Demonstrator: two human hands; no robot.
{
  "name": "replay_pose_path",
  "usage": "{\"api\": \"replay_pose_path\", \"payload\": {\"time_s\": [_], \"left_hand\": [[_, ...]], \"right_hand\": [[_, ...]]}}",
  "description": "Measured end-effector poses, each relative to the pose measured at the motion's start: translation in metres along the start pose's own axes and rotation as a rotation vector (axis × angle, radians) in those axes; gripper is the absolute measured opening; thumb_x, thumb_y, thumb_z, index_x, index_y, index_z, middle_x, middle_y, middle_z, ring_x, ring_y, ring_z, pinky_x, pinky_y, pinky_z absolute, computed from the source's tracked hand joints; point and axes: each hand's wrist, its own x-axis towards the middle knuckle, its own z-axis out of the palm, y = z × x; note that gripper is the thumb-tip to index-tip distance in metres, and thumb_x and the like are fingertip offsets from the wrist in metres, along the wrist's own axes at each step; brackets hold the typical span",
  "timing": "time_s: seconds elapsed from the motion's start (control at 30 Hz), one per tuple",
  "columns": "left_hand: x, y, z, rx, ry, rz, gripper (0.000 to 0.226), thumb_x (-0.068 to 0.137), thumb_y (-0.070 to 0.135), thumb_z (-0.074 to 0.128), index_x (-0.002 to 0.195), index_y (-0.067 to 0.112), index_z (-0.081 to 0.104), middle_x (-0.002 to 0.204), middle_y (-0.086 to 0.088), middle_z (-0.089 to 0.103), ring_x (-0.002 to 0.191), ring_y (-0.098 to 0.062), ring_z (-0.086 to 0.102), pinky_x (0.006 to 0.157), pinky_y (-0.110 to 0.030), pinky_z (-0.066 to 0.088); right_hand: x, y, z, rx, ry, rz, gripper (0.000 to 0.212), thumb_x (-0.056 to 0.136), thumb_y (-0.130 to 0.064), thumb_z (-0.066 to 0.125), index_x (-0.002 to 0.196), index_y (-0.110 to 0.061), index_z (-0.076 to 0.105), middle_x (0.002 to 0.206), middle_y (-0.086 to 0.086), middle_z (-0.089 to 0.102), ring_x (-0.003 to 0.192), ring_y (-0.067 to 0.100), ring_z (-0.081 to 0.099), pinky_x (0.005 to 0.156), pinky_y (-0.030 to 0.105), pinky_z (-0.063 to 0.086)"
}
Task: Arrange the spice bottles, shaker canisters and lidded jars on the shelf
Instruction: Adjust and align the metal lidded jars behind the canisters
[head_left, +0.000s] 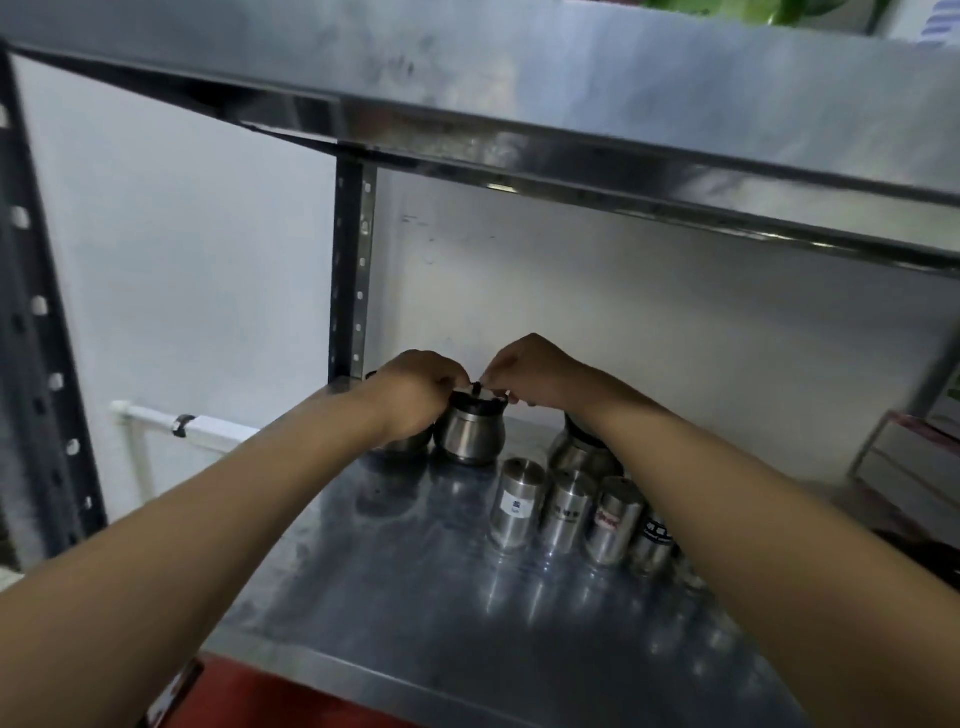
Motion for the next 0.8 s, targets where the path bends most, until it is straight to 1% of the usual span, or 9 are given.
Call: {"api": "replay_pose_path", "payload": {"time_s": [0.03,0.1,0.17,0.2,0.3,0.43,0.53,0.67,0.8], "left_hand": [[0.001,-0.004,0.0,-0.003,0.018,0.003,0.035,0.094,0.006,0.037,0.107,0.014,0.069,0.122,-0.008,0.063,0.111,-0.025,0.056,0.1,-0.038,0.043],[0.002,-0.01,0.0,-0.006,0.052,0.019,0.036,0.094,0.006,0.037,0.109,0.015,0.068,0.124,-0.007,0.062,0.114,-0.023,0.055,0.101,-0.037,0.042],[0.002,-0.013,0.001,-0.035,0.079,0.043,0.035,0.094,0.007,0.037,0.106,0.014,0.069,0.12,-0.006,0.064,0.111,-0.022,0.056,0.099,-0.036,0.043],[0.001,-0.012,0.0,-0.062,0.082,0.048,0.035,0.094,0.007,0.038,0.104,0.013,0.07,0.117,-0.006,0.066,0.108,-0.023,0.058,0.098,-0.037,0.044],[0.003,-0.013,0.001,-0.128,0.068,0.028,0.033,0.094,0.009,0.038,0.102,0.014,0.07,0.114,-0.007,0.067,0.106,-0.023,0.059,0.098,-0.04,0.045],[0.005,-0.016,0.004,-0.123,0.058,-0.004,0.033,0.098,0.018,0.037,0.123,0.021,0.06,0.134,-0.003,0.057,0.124,-0.02,0.05,0.108,-0.038,0.037],[0.004,-0.017,0.006,-0.111,0.041,-0.011,0.033,0.1,0.02,0.036,0.123,0.021,0.06,0.134,-0.002,0.057,0.124,-0.02,0.05,0.107,-0.038,0.037],[0.003,-0.018,0.007,-0.103,0.071,0.01,0.034,0.099,0.017,0.035,0.122,0.018,0.061,0.134,-0.004,0.057,0.123,-0.02,0.051,0.106,-0.035,0.038],[0.0,-0.013,0.005,-0.11,0.094,0.024,0.036,0.098,0.012,0.033,0.12,0.016,0.062,0.129,-0.006,0.06,0.112,-0.021,0.056,0.091,-0.028,0.042]], "right_hand": [[0.005,-0.001,0.006,-0.028,0.02,0.017,0.023,0.084,-0.024,0.07,0.075,-0.003,0.07,0.065,0.005,0.062,0.057,0.012,0.055,0.052,0.018,0.042],[0.015,0.001,0.016,-0.064,0.068,0.047,0.041,0.081,-0.033,0.071,0.073,0.007,0.067,0.065,0.012,0.061,0.061,0.016,0.055,0.061,0.024,0.041],[0.022,0.002,0.021,-0.09,0.097,0.059,0.05,0.08,-0.038,0.073,0.079,0.012,0.068,0.071,0.019,0.063,0.066,0.019,0.057,0.063,0.028,0.04],[0.025,0.003,0.023,-0.104,0.095,0.062,0.052,0.079,-0.039,0.073,0.084,0.012,0.069,0.073,0.018,0.065,0.068,0.019,0.058,0.063,0.028,0.041],[0.028,0.004,0.024,-0.117,0.076,0.069,0.051,0.078,-0.038,0.076,0.091,0.011,0.07,0.076,0.012,0.064,0.071,0.02,0.059,0.064,0.029,0.041],[0.03,0.006,0.025,-0.115,0.083,0.058,0.055,0.077,-0.037,0.078,0.092,0.014,0.068,0.073,0.016,0.062,0.068,0.02,0.054,0.064,0.029,0.039],[0.03,0.007,0.026,-0.118,0.089,0.06,0.052,0.078,-0.036,0.077,0.092,0.013,0.068,0.082,0.025,0.07,0.068,0.021,0.055,0.064,0.03,0.04],[0.026,0.004,0.025,-0.123,0.096,0.065,0.047,0.081,-0.033,0.074,0.087,0.014,0.067,0.072,0.015,0.062,0.068,0.021,0.055,0.063,0.03,0.04],[0.023,0.004,0.02,-0.073,0.118,0.067,0.046,0.082,-0.031,0.073,0.091,0.013,0.068,0.074,0.021,0.064,0.068,0.021,0.055,0.064,0.03,0.042]]}}
